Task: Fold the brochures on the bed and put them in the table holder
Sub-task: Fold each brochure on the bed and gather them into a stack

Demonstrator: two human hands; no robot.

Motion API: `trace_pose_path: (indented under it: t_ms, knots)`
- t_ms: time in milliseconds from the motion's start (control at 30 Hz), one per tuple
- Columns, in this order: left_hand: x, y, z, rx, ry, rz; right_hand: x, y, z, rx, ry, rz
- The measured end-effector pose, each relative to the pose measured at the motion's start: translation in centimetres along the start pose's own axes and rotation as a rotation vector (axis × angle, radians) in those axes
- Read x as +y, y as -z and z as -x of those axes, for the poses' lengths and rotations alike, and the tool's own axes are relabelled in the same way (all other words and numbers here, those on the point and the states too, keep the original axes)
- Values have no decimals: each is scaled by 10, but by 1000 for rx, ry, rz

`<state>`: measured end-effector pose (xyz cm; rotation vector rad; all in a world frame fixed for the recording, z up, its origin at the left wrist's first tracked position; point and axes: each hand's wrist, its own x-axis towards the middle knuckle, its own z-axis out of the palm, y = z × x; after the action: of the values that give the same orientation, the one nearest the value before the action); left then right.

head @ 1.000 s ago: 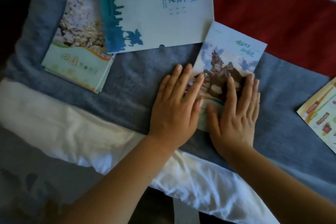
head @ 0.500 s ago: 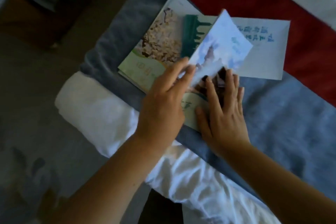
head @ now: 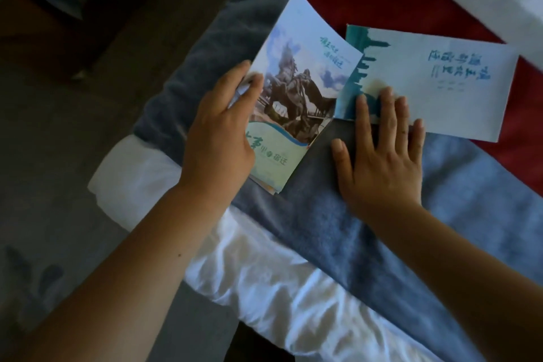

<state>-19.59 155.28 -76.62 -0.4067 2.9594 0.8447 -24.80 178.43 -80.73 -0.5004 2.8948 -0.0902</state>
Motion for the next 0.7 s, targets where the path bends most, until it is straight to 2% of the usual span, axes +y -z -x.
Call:
trace_pose_path:
  t_ms: [300,367,500,600,700]
  knots:
    - [-5,-2,-5,-25,-45,-60,-18,11,-22,-17,-235,30]
    - [-8,0,-6,-19,-40,-68,-28,17,-27,22,-143,-16]
    - [-9,5,-8,-17,-28,-157,-51,24,-32,14,203,-87]
    - [-11,5,-6,-69,-42,-207,-62,31,-43,-90,259,-80]
    - [-9,4,-3,-197,-53,-201,-64,42,-57,-212,255,-71]
